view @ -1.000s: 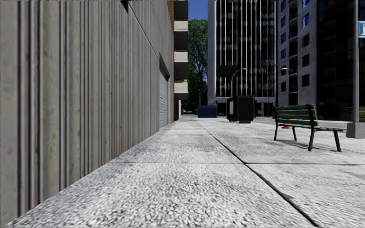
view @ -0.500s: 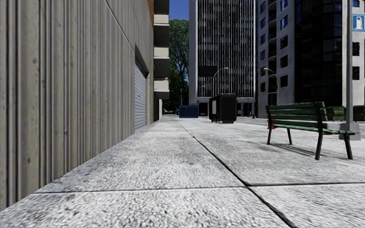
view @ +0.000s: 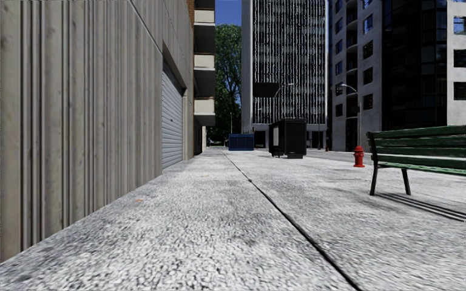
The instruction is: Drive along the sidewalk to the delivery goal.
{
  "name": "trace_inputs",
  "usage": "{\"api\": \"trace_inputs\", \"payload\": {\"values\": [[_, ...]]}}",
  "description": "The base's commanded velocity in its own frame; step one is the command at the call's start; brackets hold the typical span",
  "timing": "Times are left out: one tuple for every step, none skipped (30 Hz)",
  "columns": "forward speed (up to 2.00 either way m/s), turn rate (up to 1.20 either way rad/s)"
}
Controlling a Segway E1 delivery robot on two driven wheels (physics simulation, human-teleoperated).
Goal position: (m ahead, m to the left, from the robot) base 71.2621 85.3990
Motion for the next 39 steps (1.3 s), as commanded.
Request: {"api": "trace_inputs", "payload": {"values": [[2.00, 0.00], [2.00, 0.02], [2.00, 0.06], [2.00, 0.06], [2.00, 0.11], [2.00, 0.13], [2.00, 0.13], [2.00, 0.14], [2.00, 0.16], [2.00, 0.17], [2.00, 0.17], [2.00, 0.18], [2.00, 0.20], [2.00, 0.20], [2.00, 0.20], [2.00, 0.20], [2.00, 0.20], [2.00, 0.20], [2.00, 0.20], [2.00, 0.20], [2.00, 0.20], [2.00, 0.20], [2.00, 0.20], [2.00, 0.20], [2.00, 0.20], [2.00, 0.20], [2.00, 0.20], [2.00, 0.20], [2.00, 0.20], [2.00, 0.20], [2.00, 0.20], [2.00, 0.21], [2.00, 0.21], [2.00, 0.21], [2.00, 0.21], [2.00, 0.21], [2.00, 0.21], [2.00, 0.21], [2.00, 0.21]]}}
